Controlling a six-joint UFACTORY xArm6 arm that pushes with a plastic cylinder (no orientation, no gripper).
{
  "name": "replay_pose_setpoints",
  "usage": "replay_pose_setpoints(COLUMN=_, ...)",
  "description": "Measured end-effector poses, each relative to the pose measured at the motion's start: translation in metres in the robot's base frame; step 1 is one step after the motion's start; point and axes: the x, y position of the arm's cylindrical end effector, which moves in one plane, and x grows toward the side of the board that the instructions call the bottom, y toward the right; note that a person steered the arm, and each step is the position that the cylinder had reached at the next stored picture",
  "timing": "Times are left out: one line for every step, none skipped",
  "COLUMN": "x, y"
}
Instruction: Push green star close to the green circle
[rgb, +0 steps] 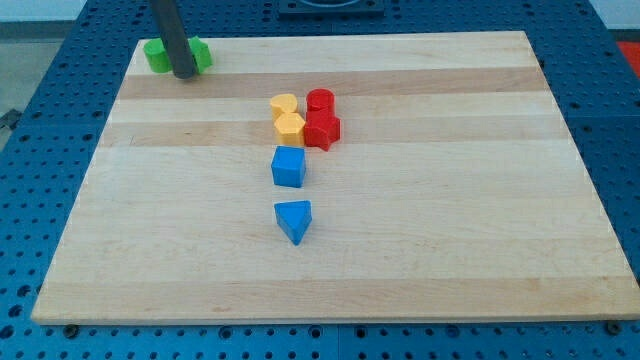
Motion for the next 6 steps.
replay_pose_setpoints(x=0.0, y=0.004)
replay_pose_setpoints(x=0.0, y=0.037)
replay_pose_setpoints(x=-0.002, y=0.075)
replay_pose_setpoints(x=-0.02, y=0.088)
replay_pose_setpoints(x=-0.038, y=0.079)
replay_pose_setpoints(x=-0.039, y=0.056)
